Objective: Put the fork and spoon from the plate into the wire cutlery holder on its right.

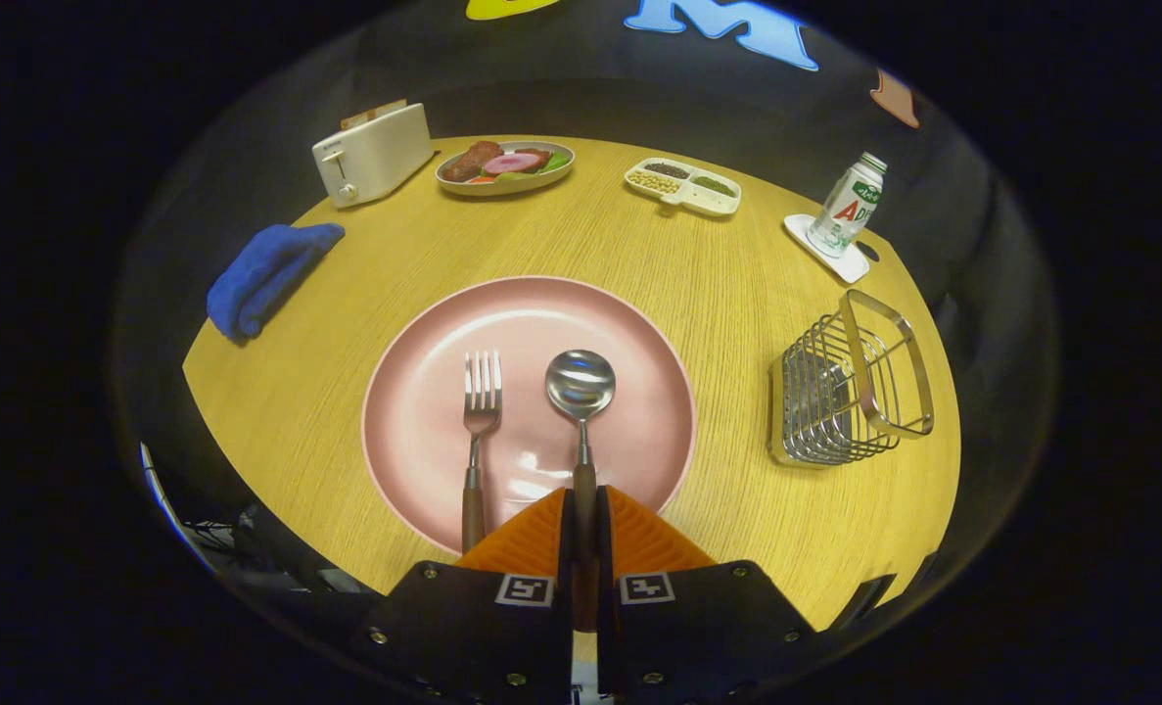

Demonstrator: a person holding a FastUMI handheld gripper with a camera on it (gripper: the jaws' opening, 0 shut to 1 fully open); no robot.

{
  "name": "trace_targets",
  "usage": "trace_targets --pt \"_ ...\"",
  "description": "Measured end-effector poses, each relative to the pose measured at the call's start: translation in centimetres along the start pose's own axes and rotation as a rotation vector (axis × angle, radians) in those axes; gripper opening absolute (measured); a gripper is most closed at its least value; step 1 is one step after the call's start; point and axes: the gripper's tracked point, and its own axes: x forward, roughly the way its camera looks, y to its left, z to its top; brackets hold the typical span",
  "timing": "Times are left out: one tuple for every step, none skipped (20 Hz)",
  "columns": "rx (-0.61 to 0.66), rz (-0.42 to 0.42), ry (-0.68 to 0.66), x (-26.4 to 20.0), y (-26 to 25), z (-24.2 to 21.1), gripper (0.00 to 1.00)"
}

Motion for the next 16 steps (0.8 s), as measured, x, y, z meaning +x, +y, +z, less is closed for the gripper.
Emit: trace_targets --pt "0.011 -0.009 0.005 0.2 -0.4 0.1 0.04" --pt "0.023 -0.005 0.002 -0.3 -0.4 0.2 0.03" --pt "0.035 0.003 -0.005 -0.6 -0.4 0.6 0.04" --pt "0.040 0.004 -0.011 -0.7 -0.6 0.7 0.03" --pt "0.041 0.004 -0.023 -1.2 -0.8 1.1 0.04" --pt "0.044 0.003 -0.036 -1.8 -1.0 1.7 0.03" --pt "0.056 0.005 -0.054 -2.5 -1.3 2.5 0.03" --pt "0.072 0.008 -0.071 -3.2 -1.7 3.3 0.04" --pt "0.086 0.009 -0.086 -4.0 -2.3 4.2 0.03" --pt "0.099 0.004 -0.099 -4.7 -3.2 5.0 0.03" --pt "0.110 -0.004 -0.110 -5.5 -4.2 5.7 0.04" --pt "0.119 -0.013 -0.119 -6.1 -5.2 6.4 0.03" --pt "0.125 -0.024 -0.125 -6.8 -6.4 6.9 0.03" --pt "0.128 -0.038 -0.127 -7.3 -7.7 7.3 0.03" --pt "0.133 -0.052 -0.130 -8.0 -8.9 7.6 0.03" --pt "0.140 -0.063 -0.128 -8.5 -10.1 7.8 0.03"
